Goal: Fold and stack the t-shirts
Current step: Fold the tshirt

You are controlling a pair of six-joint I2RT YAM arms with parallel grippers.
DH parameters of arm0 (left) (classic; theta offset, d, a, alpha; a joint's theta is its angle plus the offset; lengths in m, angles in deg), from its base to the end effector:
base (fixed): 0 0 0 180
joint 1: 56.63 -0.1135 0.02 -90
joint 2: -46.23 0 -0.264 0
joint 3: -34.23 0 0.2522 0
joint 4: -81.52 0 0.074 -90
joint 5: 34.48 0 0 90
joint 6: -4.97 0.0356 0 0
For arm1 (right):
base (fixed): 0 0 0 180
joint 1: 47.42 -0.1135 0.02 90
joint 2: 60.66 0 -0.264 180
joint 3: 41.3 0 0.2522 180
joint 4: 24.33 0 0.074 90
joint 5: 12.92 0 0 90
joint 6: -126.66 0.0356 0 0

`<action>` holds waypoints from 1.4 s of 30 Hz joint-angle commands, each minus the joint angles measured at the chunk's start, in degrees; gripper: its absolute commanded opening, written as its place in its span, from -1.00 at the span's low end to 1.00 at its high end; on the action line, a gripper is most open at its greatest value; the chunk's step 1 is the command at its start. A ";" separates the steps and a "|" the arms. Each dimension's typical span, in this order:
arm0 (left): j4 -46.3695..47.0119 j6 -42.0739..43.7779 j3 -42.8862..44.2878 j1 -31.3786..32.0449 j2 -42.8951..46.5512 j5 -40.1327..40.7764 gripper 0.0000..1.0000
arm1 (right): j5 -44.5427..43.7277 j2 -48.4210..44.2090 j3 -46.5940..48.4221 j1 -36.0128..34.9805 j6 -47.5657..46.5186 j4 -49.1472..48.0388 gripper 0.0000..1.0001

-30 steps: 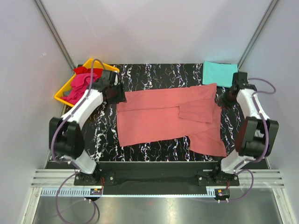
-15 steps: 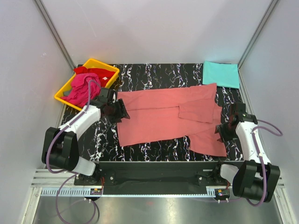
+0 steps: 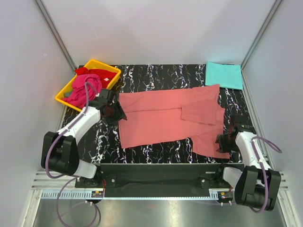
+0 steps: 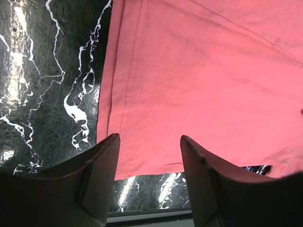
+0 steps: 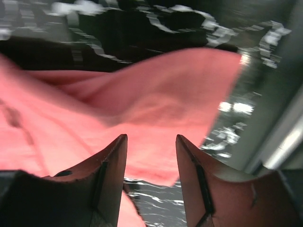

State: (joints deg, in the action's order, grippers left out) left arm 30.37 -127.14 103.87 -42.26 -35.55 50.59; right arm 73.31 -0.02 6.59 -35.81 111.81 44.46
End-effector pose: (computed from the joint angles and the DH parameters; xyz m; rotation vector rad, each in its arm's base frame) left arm 0.2686 -0.0720 0.2240 -0.6300 2.6684 -0.4119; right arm 0.1491 -0.0330 0.1796 2.0530 2.1619 0.0327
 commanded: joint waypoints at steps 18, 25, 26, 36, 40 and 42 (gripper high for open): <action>14.36 3.08 4.40 1.71 -14.89 -12.48 0.21 | 10.80 15.72 8.67 0.16 -22.41 -43.41 0.02; 7.07 3.61 12.05 4.79 -22.28 -0.79 0.22 | 10.63 30.05 15.17 0.16 -26.90 -44.84 0.02; 6.89 3.35 12.41 4.79 -23.68 0.78 0.22 | 10.54 32.93 16.74 0.16 -27.60 -44.57 0.02; 3.72 2.73 18.65 4.79 -31.25 6.51 0.22 | 10.98 41.57 22.20 0.16 -30.85 -45.62 0.02; 4.43 2.47 18.92 4.79 -30.29 5.63 0.22 | 12.91 42.02 23.00 0.16 -31.82 -45.71 0.01; 3.99 2.73 19.18 4.79 -28.01 3.71 0.22 | 12.91 40.18 23.96 0.16 -32.53 -44.05 0.03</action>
State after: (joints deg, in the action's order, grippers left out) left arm 34.99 -124.76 122.54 -37.21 -64.21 52.19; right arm 86.43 40.79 28.58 -35.78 82.00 -0.88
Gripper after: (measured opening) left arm 0.606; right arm 0.510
